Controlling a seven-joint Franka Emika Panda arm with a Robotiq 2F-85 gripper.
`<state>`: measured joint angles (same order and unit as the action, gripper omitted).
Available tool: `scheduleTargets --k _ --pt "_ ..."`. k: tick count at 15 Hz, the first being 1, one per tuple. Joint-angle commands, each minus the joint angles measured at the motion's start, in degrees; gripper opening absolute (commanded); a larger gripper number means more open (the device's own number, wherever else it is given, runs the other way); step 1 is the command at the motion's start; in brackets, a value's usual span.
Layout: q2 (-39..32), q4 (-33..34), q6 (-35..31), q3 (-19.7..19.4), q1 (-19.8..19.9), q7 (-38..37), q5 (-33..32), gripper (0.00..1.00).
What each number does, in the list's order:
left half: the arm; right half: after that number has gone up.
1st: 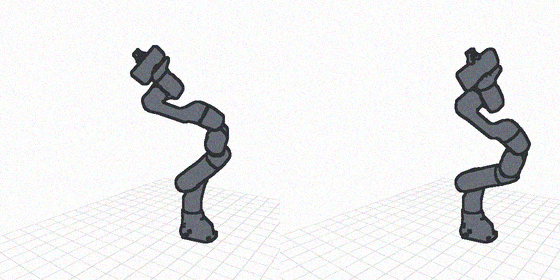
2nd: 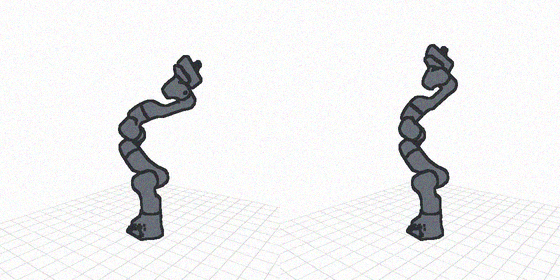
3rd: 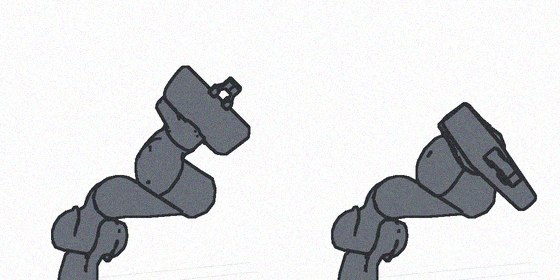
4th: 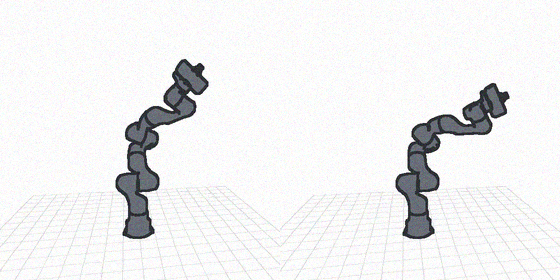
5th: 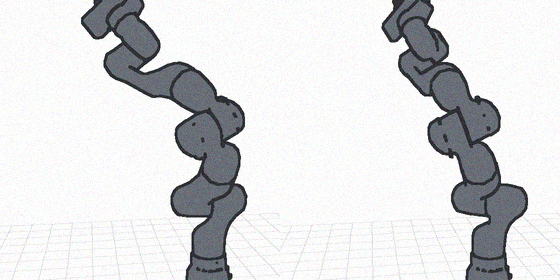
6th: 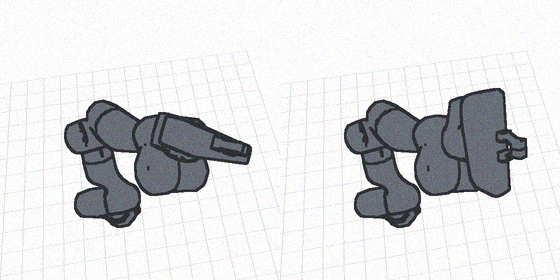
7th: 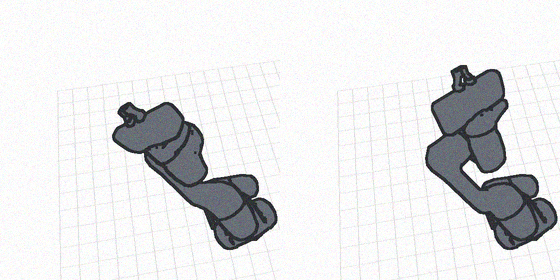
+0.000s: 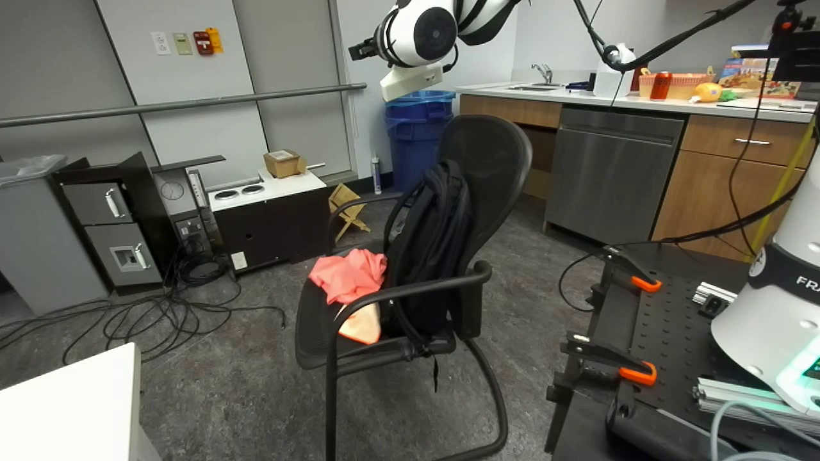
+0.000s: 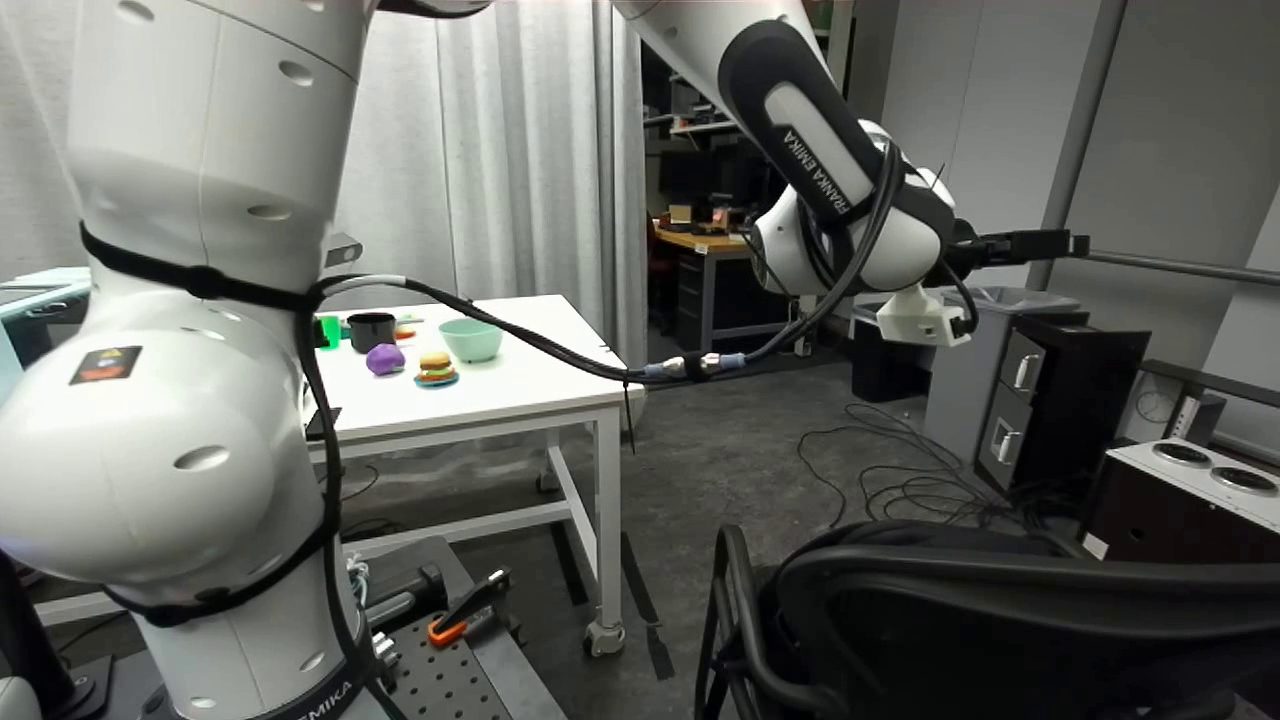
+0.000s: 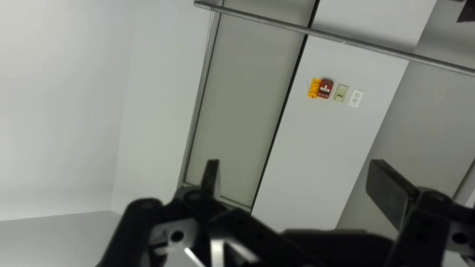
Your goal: Remove the peach cloth and sweatshirt from the backrest of the chair
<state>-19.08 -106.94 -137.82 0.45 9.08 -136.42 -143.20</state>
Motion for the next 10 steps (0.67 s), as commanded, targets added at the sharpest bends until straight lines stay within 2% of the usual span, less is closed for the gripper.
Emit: scheduleTargets --k 1,5,8,10 --pt "2.1 1.5 -14.3 -0.8 3.7 0.0 3.1 1.0" --pt "2.5 5.2 -32.1 -1.8 7.5 4.1 12.2 1.0" --pt "2.6 6.3 -44.8 -6.4 8.2 12.5 25.2 1.0" --pt "3.1 3.3 -50.2 -7.8 10.0 20.5 35.0 1.0"
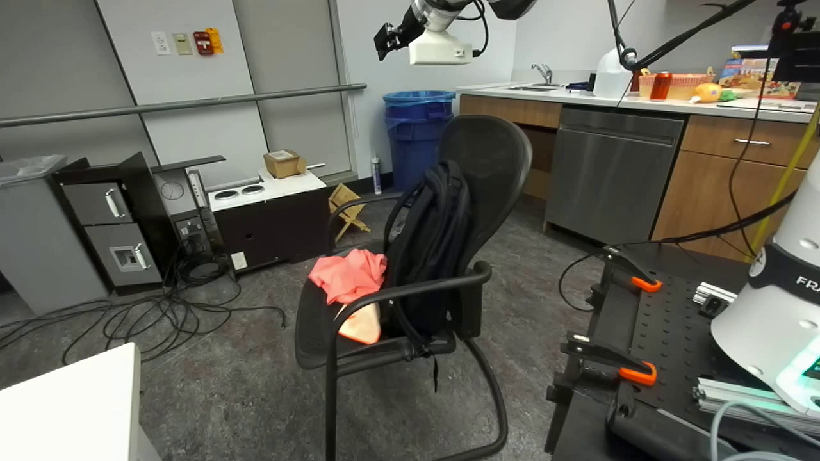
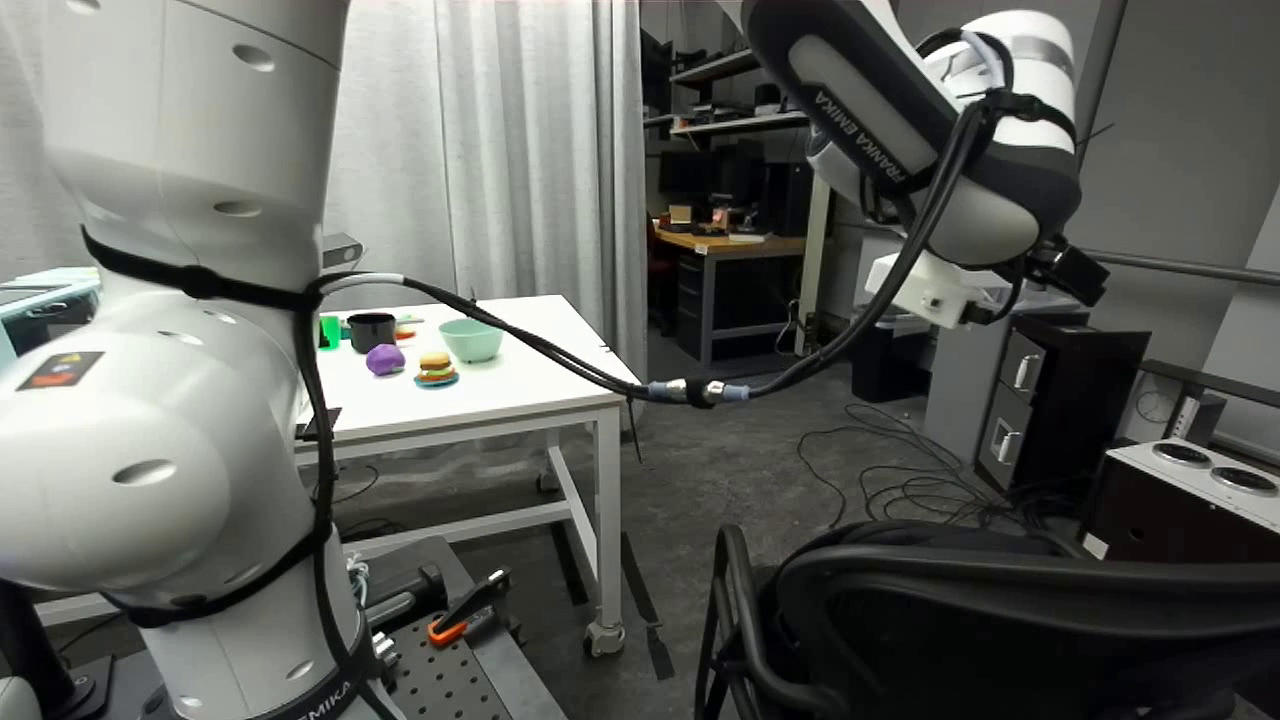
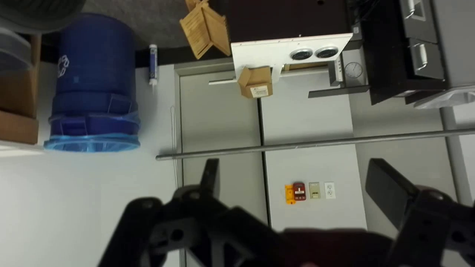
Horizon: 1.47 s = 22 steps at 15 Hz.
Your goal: Remove the peach cloth and sweatshirt from the backrest of the chair
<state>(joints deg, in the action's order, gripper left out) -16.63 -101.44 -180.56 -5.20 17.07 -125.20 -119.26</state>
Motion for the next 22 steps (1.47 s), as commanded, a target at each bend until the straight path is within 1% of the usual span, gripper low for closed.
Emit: scheduleTargets --k 1,4,8,9,10,13,22 --pt "1.0 -4.3 -9.3 -2.9 2.3 12.5 15.2 1.0" --pt "1.8 -11.2 -13.3 -4.6 2.9 22.4 26.1 1.0" --pt "2.7 -20.0 -13.7 -4.7 2.2 34.6 39.5 1.0" --pt "0.8 -17.6 -12.9 -4.6 2.2 38.6 43.5 1.0" --pt "0.8 -19.3 -13.0 -4.5 2.1 40.9 45.8 1.0" --pt "1.3 -21.0 -13.1 -4.4 2.0 42.2 47.3 1.0" --pt "1.7 -21.1 -13.1 -4.5 2.0 42.2 47.3 1.0"
